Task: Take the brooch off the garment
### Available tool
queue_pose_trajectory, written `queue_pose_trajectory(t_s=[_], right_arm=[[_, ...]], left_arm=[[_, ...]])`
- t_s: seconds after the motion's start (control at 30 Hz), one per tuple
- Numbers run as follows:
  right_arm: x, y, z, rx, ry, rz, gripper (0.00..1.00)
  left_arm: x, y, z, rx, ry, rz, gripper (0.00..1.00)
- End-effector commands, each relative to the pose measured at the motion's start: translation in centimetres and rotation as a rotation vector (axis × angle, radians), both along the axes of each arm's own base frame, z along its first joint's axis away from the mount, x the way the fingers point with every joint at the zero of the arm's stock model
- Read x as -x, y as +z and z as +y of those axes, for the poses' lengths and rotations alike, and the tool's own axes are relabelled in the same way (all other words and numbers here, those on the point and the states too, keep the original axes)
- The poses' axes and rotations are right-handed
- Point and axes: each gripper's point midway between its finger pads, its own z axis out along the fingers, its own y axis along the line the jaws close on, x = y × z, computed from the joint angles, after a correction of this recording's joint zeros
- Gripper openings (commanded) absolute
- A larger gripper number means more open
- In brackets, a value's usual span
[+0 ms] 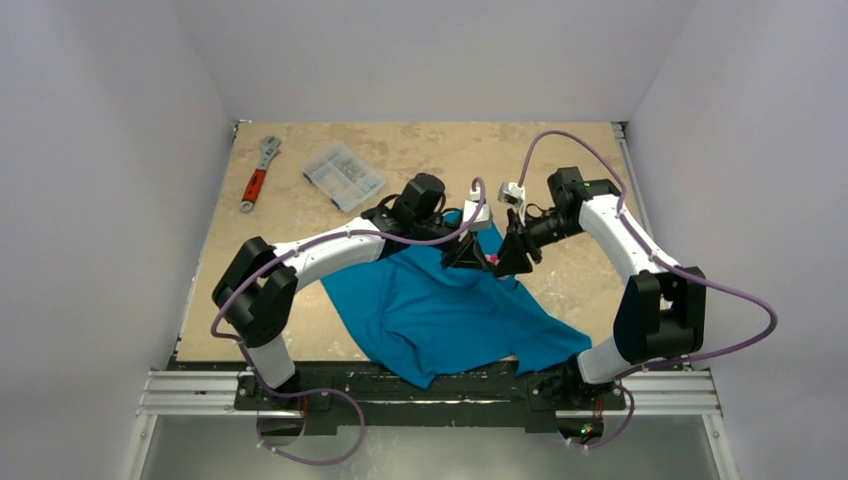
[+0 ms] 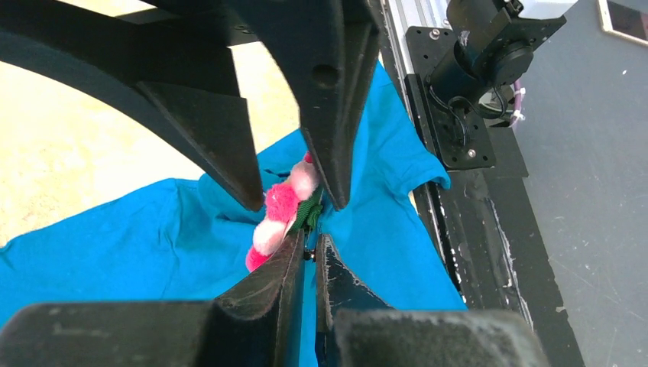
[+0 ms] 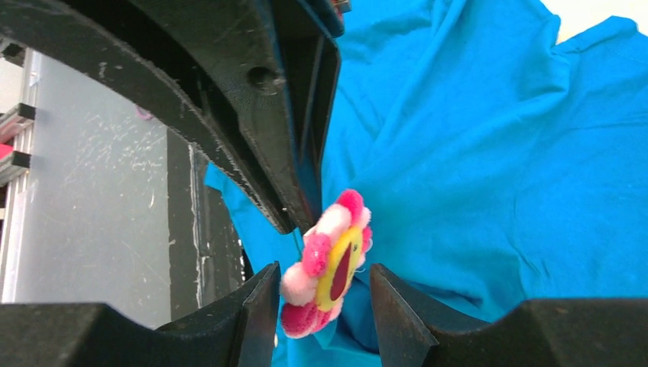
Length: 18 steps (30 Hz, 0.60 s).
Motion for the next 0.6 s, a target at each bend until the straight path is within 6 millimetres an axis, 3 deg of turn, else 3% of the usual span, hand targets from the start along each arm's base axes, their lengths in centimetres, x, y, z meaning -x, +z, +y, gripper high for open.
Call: queue_pose_trajectory(t_s=[0.0,0.43,0.5,0.57], right_arm=[[0.87,0.94,0.77,-0.054,0.025,-0.014,0.48],[0.25,1.19,1.22,-0.07,0.003,-0.026,0.31],[0.2,1.36,1.37,-0.076,0.005,-0.026,0.21],[0.3,1.34,1.37,-0.076,0.011,-0.023,0.11]], left_arm=[[-0.69,2.84,-0.72,0.067,-0.011,0.003,0.0],[-1.02,2.93,-0.94,0.062,0.0,0.022,0.0],[-1.1,3.02,-0.95,0.062,0.005,0.026,0.0],[-1.32,3.1,-0.78,0.064,0.018,0.035,0.07]])
